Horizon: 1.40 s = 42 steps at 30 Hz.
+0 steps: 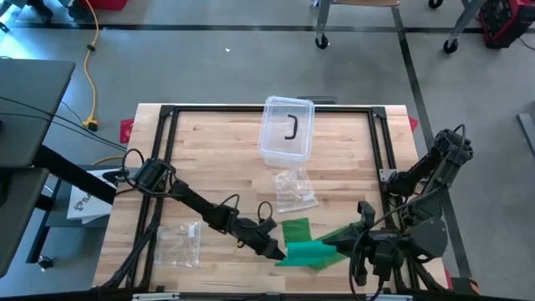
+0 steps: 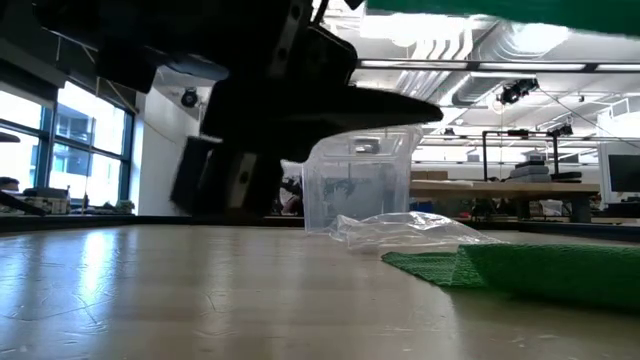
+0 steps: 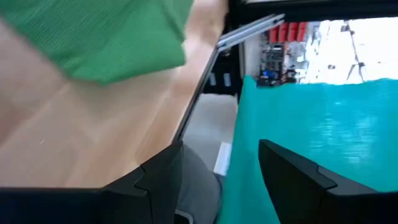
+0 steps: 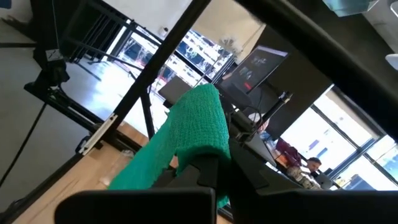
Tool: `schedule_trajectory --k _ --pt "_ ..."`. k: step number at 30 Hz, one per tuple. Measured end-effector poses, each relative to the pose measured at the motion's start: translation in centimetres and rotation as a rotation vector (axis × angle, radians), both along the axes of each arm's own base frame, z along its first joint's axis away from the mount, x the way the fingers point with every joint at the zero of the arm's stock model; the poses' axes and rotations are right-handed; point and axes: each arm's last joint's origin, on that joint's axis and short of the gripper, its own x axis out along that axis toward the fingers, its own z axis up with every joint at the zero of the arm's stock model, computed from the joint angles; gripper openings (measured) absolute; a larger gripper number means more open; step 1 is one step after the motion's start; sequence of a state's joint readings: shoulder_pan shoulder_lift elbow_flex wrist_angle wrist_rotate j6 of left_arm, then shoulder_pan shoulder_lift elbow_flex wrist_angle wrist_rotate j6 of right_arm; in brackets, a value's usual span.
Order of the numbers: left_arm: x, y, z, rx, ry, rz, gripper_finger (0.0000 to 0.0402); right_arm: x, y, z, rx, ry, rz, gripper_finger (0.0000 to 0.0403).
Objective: Roll bandage
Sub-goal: Roll the blue bandage
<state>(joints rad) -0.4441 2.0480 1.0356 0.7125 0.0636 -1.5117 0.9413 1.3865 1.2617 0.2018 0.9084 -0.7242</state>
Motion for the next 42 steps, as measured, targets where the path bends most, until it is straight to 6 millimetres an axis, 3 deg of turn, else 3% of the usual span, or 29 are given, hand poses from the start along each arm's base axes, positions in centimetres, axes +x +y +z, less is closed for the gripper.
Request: schedule_trajectory --k 12,19,28,35,42 --pt "0.2 -0.1 1.1 -0.097 -0.075 0.011 0.02 0.0 0.0 0.0 -0.048 0.001 -0.01 0.0004" --pt "0.5 0.1 1.7 -0.123 -0.133 0.062 0.02 -0.1 -0.4 0.0 -0.144 0.018 -0.167 0.0004" --pt "-0.1 1.6 0.2 -0.098 -0.095 0.1 0.02 -0.4 -0.5 0.1 -0.21 0.031 -0.255 0.0004" --pt "-0.5 3.7 -0.4 -0.099 -0.15 0.167 0.02 -2.2 0.6 0.0 -0.22 0.044 -0.284 0.0004" --pt "-1.1 2.4 -0.5 -0.167 -0.118 0.206 0.02 -2.6 0.7 0.0 -0.217 0.053 -0.322 0.0004"
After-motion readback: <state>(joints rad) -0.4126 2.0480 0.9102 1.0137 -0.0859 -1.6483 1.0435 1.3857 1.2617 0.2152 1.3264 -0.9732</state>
